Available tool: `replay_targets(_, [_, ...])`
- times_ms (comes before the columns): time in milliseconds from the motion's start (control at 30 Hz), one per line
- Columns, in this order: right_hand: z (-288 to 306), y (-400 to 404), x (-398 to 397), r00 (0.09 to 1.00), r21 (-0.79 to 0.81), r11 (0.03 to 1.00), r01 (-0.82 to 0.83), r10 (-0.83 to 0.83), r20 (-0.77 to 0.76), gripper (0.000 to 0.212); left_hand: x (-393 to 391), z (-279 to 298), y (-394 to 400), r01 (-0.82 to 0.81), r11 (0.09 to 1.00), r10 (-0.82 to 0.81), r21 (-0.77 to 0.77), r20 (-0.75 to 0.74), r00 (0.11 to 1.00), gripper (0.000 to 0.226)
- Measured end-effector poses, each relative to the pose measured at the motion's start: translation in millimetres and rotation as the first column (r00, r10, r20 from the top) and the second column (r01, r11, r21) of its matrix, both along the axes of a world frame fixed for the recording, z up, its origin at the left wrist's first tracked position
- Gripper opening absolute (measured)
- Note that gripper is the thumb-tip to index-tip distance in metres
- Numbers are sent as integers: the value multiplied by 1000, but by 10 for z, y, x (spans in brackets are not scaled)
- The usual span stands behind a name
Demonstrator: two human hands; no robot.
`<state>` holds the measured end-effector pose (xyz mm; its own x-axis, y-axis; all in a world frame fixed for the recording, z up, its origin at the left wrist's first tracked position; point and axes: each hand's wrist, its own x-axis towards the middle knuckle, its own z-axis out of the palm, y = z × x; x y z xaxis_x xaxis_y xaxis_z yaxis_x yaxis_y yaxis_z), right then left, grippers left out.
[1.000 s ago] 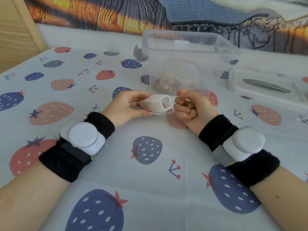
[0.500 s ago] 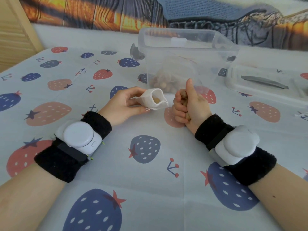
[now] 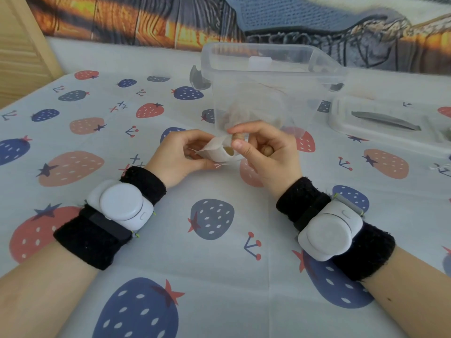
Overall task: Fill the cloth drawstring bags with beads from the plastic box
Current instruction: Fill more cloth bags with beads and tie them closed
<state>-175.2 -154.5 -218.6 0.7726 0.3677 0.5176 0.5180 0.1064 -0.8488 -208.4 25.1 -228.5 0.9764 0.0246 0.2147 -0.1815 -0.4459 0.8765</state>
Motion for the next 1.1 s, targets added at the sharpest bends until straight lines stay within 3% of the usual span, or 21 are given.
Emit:
replay_targets(267, [-29, 7, 13, 995, -66, 997, -49, 43, -88, 30, -14, 15, -15, -31, 999, 30, 26, 30, 999, 38])
replay_targets(433, [-85, 12, 61, 967, -164, 982, -89, 47, -249, 22, -19, 12, -12, -30, 997, 25, 69, 76, 997, 38])
replay_targets(667, [-65, -4, 46, 981, -232, 973, 5, -50, -189, 5, -3, -8, 0, -56, 995, 49, 87, 84, 995, 37])
replay_targets(900, [-103, 11, 55, 981, -318, 944, 90, -140, -137, 27, -11, -21, -11, -26, 993, 17, 117, 80, 997, 44])
replay_targets(1100, [-64, 13, 31, 970, -244, 952, 183, -216, -115, 28, -31, 7, -64, 27, 995, -33, 93, 62, 998, 43])
